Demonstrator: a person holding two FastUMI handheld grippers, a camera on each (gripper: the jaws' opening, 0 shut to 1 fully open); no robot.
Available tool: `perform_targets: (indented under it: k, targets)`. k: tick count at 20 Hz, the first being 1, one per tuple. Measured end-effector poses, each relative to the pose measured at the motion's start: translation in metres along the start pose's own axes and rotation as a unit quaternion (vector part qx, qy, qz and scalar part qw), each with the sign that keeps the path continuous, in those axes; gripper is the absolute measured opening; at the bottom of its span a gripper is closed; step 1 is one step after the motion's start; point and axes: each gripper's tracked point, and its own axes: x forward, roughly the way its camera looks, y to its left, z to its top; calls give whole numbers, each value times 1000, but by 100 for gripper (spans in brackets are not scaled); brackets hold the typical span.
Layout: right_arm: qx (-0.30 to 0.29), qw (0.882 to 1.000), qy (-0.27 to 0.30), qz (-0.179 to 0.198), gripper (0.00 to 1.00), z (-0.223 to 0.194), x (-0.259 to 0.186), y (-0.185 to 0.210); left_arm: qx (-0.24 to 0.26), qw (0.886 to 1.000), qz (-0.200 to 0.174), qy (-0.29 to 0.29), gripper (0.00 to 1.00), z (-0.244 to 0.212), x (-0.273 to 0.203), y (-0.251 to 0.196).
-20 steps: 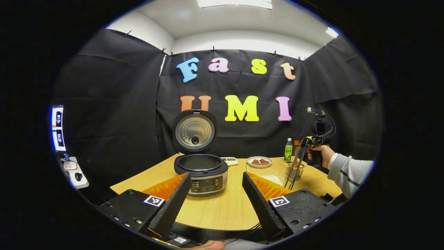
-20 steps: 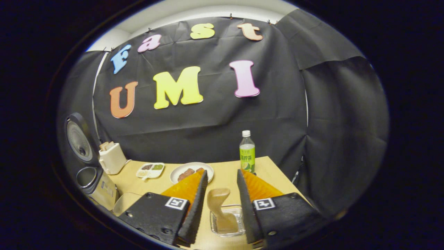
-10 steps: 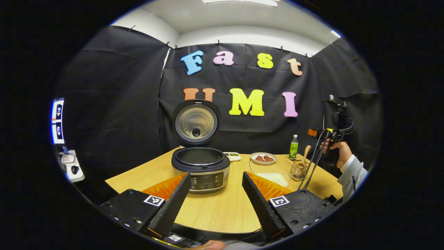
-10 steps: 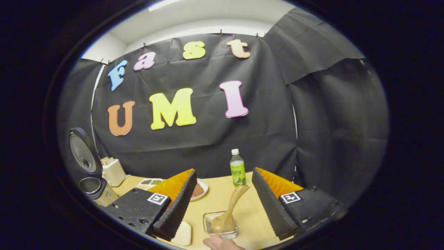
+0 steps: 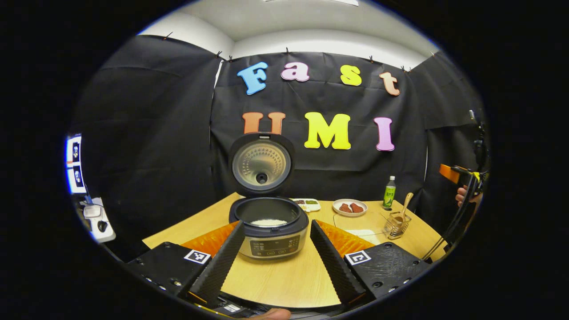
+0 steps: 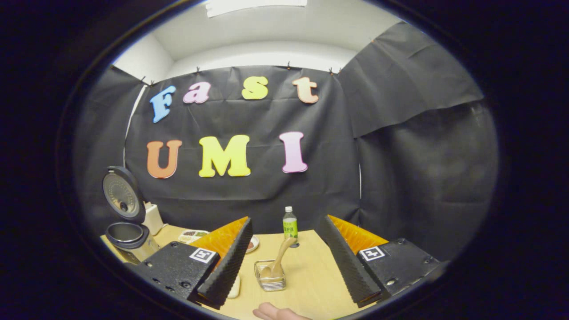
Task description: Close the left gripper, press the button to open the rice cooker; take a wooden spoon from the chopstick holder with the right hand, scoop a spoonful of rice and pour it into the rice cooker, then put the wooden spoon back into the chopstick holder.
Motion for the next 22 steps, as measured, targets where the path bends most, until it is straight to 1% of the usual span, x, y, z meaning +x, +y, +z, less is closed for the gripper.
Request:
perform_targets:
  k: [1, 2, 3, 4, 5, 7, 10, 12, 13, 15, 17, 18, 19, 20, 21, 22]
  targets:
    - [-2, 1000, -1, 4, 97, 3, -9, 0, -5, 1000, -1, 0, 95, 9, 7, -1]
    - [-5, 1000, 1, 14, 100, 4, -19, -1, -8, 1000, -3, 3, 95, 15, 11, -3]
    - [-10, 1000, 2, 17, 100, 3, -28, -1, 1, 1000, 2, 2, 94, 23, 16, -1]
    - [-19, 1000, 1, 16, 100, 2, -36, -3, 13, 1000, 9, 1, 95, 31, 22, 5]
    - [-28, 1000, -5, 11, 97, 5, -43, -7, 21, 1000, 13, -3, 94, 41, 27, 8]
    - [-41, 999, -14, 7, 97, 4, -56, -11, 27, 999, 11, -16, 95, 66, 36, 5]
    - [-27, 999, -7, 31, 100, -6, -77, -3, 25, 999, 16, -31, 94, 99, 52, 9]
    - [-12, 1000, -3, 24, 100, -20, -87, -13, 26, 999, 11, -29, 94, 114, 61, 5]
    - [-5, 1000, -2, 15, 100, -26, -91, -19, 33, 999, 16, -32, 94, 122, 65, 9]
    - [6, 1000, -4, 2, 100, -33, -95, -30, 32, 999, 7, -38, 95, 140, 76, 6]
    - [14, 1000, -1, 4, 100, -39, -96, -33, 44, 996, 19, -71, 96, 168, 91, 16]
    - [16, 1000, -3, 7, 100, -39, -96, -34, 50, 996, 25, -72, 95, 171, 99, 20]
    - [17, 1000, -4, 9, 97, -39, -95, -35, 48, 996, 30, -70, 95, 172, 106, 25]
    - [15, 1000, -5, 12, 100, -40, -95, -36, 38, 997, 27, -60, 95, 170, 116, 25]
    - [14, 1000, -6, 15, 97, -41, -94, -37, 22, 998, 20, -60, 95, 172, 125, 24]
    - [14, 1000, -7, 17, 100, -41, -93, -36, 12, 998, 21, -64, 95, 179, 136, 27]
